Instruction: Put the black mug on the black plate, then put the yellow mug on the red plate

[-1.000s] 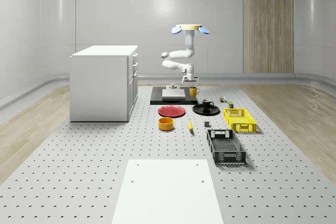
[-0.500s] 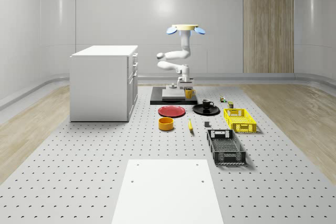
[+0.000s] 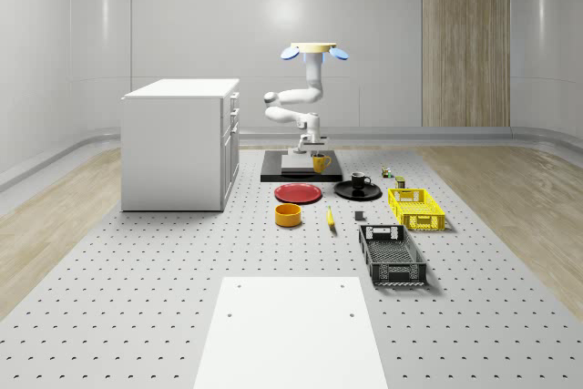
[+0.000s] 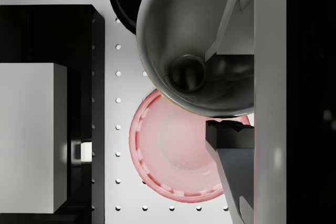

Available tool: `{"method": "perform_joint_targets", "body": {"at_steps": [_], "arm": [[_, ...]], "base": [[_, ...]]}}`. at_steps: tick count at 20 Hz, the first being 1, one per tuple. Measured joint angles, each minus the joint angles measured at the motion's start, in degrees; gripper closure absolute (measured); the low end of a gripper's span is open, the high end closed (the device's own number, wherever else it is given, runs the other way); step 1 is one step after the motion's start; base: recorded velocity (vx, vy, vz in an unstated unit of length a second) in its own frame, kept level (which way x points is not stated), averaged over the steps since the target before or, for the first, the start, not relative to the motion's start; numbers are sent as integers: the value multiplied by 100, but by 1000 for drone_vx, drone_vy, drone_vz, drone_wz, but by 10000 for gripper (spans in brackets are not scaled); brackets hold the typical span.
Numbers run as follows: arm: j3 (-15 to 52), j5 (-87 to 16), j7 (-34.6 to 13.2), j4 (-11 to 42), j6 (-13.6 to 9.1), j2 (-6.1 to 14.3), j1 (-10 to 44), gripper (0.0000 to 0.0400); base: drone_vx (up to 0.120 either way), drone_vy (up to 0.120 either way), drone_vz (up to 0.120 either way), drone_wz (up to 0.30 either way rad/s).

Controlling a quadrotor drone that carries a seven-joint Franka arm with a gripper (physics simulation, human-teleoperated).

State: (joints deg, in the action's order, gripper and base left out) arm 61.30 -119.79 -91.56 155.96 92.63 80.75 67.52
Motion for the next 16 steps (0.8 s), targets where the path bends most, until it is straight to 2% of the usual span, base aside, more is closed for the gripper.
{"method": "perform_joint_targets", "body": {"at_steps": [14,16], "arm": [[2,5,-5,-1,10,11,7,290],[-16,-11,-5,-11,22,12,12,290]], "base": [[0,-120,0,0],[0,-40,0,0]]}}
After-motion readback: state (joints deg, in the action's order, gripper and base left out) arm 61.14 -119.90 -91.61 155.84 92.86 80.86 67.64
